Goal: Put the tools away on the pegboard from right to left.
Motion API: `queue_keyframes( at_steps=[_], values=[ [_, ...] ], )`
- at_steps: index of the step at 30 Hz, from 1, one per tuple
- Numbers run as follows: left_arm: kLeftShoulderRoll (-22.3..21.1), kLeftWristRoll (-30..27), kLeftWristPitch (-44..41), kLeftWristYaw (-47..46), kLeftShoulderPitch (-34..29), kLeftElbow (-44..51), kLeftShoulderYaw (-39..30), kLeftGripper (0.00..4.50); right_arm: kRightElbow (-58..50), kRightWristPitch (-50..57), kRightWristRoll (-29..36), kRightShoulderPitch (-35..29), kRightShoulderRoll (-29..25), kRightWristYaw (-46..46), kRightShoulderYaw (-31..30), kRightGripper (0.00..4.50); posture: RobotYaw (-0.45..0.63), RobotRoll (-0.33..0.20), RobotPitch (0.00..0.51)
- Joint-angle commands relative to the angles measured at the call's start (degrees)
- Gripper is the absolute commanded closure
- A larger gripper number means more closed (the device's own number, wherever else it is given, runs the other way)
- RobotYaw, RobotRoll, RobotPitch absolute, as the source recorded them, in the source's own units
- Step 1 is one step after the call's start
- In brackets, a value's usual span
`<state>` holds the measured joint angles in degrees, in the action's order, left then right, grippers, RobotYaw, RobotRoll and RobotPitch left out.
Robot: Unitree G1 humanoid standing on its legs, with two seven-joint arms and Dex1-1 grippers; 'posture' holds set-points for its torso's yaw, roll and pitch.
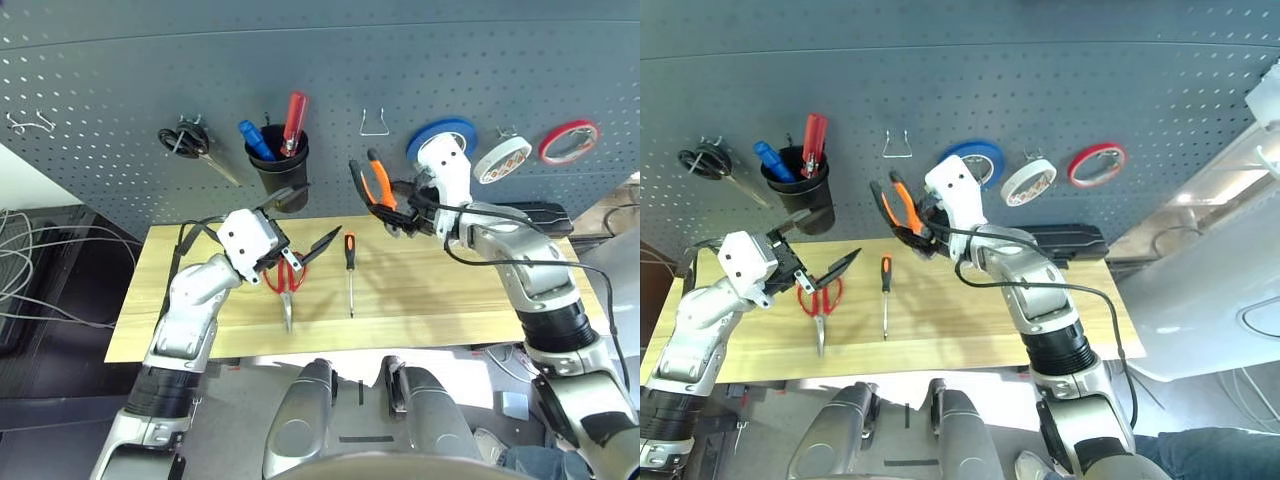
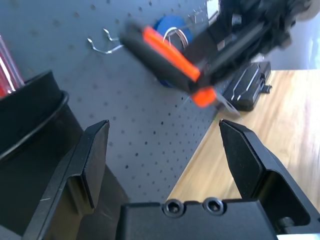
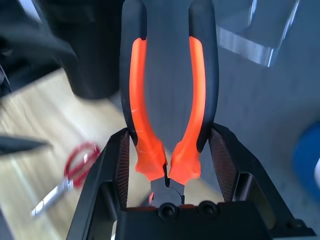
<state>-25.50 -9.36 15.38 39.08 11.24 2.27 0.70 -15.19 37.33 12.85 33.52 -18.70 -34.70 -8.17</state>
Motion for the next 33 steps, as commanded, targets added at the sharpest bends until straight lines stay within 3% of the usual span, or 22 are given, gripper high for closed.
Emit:
queue_keyframes(
  at_steps=[1, 5, 12, 33],
  values=[
    [0.45, -0.43, 0.92, -0.16, 1.11, -1.92, -0.34, 0.00, -2.15, -5.92, 1.11, 4.29, 2.60, 2.74, 3.44, 1.86, 0.07, 0.000, 0.208],
    [1.01, -0.35, 1.47, -0.38, 3.04, -3.29, -0.01, 0.00, 1.68, -12.49, 0.14, 9.06, 5.63, 6.00, 5.51, 1.86, 0.07, 0.000, 0.200],
    [2.20, 0.14, 1.68, -0.88, 5.63, -4.62, 0.46, 0.00, 18.35, -28.41, -5.75, 17.51, 10.88, 9.34, 2.85, 1.86, 0.09, 0.000, 0.198],
    [1.97, 0.13, 0.67, -1.70, 5.06, -3.80, 0.52, 0.00, 31.66, -41.19, -12.62, 15.30, 13.25, 13.52, 1.53, 1.86, 0.12, 0.000, 0.208]
  ],
)
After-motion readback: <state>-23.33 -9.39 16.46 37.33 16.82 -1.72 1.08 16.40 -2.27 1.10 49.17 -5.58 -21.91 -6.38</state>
